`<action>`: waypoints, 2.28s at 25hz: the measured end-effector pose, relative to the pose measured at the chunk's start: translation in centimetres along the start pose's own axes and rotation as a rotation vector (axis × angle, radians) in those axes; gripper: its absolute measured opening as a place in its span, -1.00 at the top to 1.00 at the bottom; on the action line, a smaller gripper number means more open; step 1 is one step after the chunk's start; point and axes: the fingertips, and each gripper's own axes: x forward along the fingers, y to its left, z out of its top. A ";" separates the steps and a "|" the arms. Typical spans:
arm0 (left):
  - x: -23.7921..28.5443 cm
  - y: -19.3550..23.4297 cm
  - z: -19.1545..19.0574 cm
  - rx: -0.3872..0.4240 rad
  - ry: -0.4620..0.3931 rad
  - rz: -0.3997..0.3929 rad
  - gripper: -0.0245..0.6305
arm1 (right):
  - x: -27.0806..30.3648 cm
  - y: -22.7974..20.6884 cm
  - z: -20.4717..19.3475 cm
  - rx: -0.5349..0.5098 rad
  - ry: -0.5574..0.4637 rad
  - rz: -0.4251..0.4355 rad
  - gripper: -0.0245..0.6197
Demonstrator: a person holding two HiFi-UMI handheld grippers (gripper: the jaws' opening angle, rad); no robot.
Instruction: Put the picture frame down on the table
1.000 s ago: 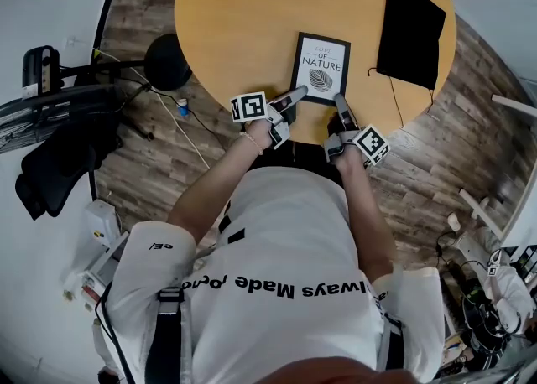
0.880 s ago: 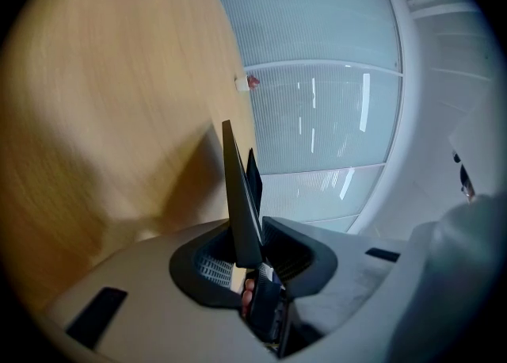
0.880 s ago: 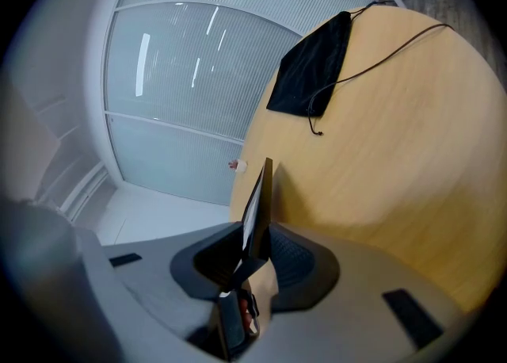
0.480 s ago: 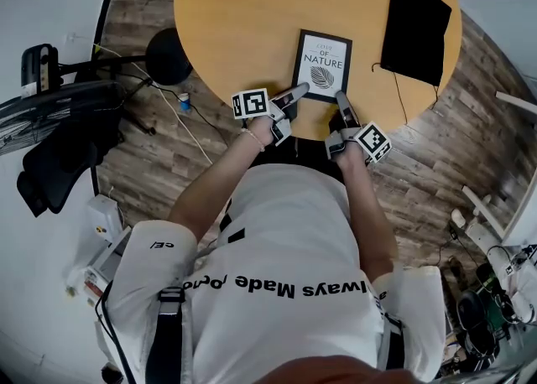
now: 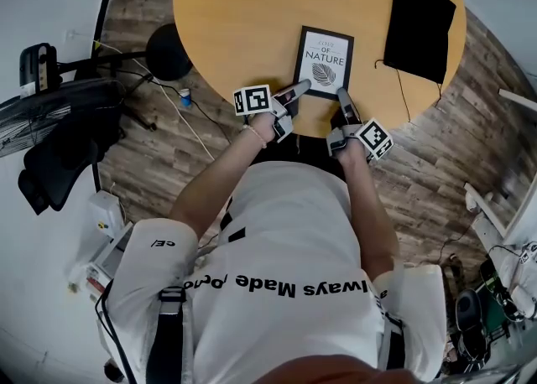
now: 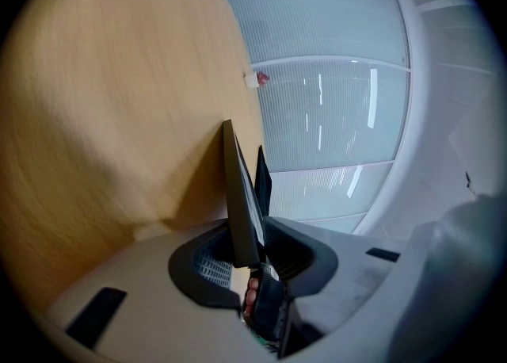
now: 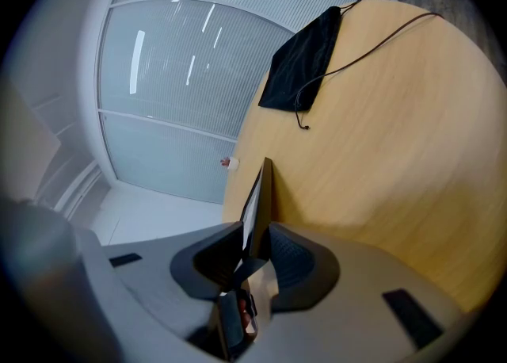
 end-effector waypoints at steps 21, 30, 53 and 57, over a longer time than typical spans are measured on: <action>0.5 2.1 -0.8 0.136 0.075 0.190 0.56 | 0.6 -1.8 -0.7 -0.112 0.067 -0.117 0.58; 0.5 2.9 -0.7 0.233 0.095 0.279 0.46 | 1.0 -2.3 -1.0 -0.217 0.107 -0.163 0.55; -0.1 3.5 -0.7 0.436 0.158 0.435 0.35 | 1.0 -2.9 -1.5 -0.476 0.168 -0.266 0.52; 0.3 3.3 -0.8 0.479 0.169 0.448 0.33 | 0.9 -3.1 -1.5 -0.501 0.172 -0.284 0.52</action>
